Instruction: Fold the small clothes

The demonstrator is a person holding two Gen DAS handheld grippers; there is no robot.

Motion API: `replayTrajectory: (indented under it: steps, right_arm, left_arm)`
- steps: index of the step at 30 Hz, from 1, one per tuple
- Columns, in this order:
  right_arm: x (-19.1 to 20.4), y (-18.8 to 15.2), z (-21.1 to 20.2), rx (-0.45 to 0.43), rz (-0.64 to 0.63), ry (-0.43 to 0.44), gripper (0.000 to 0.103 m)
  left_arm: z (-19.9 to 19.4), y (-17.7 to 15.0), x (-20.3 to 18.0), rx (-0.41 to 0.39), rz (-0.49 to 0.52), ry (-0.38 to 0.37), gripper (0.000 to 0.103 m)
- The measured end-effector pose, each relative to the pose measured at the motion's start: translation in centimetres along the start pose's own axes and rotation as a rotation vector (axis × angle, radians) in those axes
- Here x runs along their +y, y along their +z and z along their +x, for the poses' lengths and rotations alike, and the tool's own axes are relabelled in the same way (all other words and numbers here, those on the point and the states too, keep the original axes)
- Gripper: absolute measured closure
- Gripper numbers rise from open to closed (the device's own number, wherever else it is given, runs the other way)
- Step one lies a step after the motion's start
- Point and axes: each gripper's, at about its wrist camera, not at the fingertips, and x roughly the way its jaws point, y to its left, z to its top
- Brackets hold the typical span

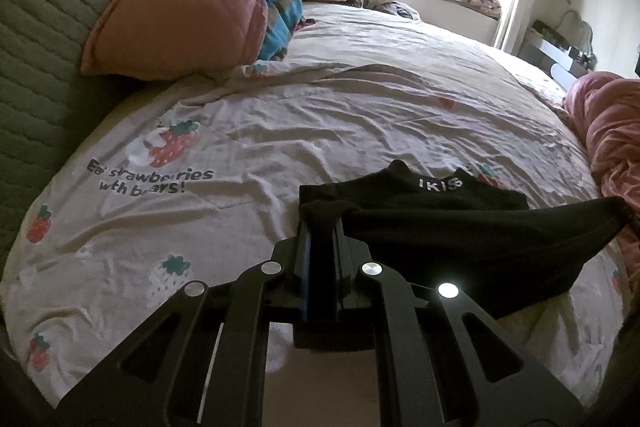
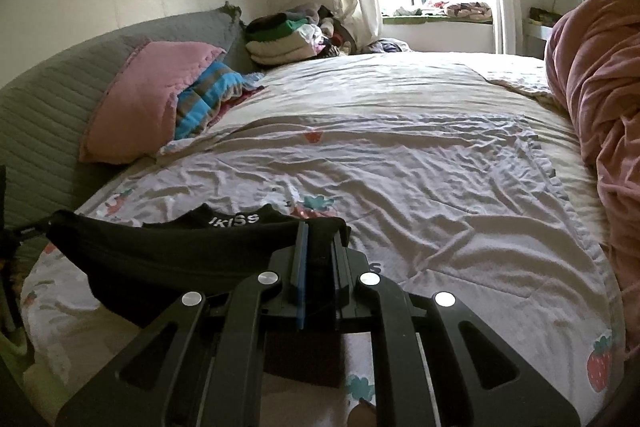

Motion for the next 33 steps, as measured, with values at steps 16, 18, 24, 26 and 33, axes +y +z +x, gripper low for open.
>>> replayTrajectory:
  steps: [16,18,24,26,33]
  right_arm:
    - [-0.4,-0.7,6.4,0.072,0.000,-0.086,0.094]
    - [-0.4,-0.9,7.2,0.085,-0.002,-0.101,0.094]
    - [-0.3,-1.6,9.3,0.120,-0.012,-0.136,0.094]
    - [-0.2,-1.8,10.1,0.133,-0.013,-0.148,0.094]
    - [0.7,-2.7,11.3,0.140,-0.032,-0.207,0.066]
  left_arm:
    - [6.3,0.2,0.9,0.008,-0.044,0.021,0.100]
    - [7.0,0.3,0.9,0.006,-0.045,0.025,0.100]
    - [9.2,0.0,1.1,0.006,-0.034,0.047,0.098]
    - [9.9,-0.3,1.3,0.010,-0.036,0.047,0.097]
    - [10.9,-1.5,1.9,0.012,-0.020,0.047,0.082]
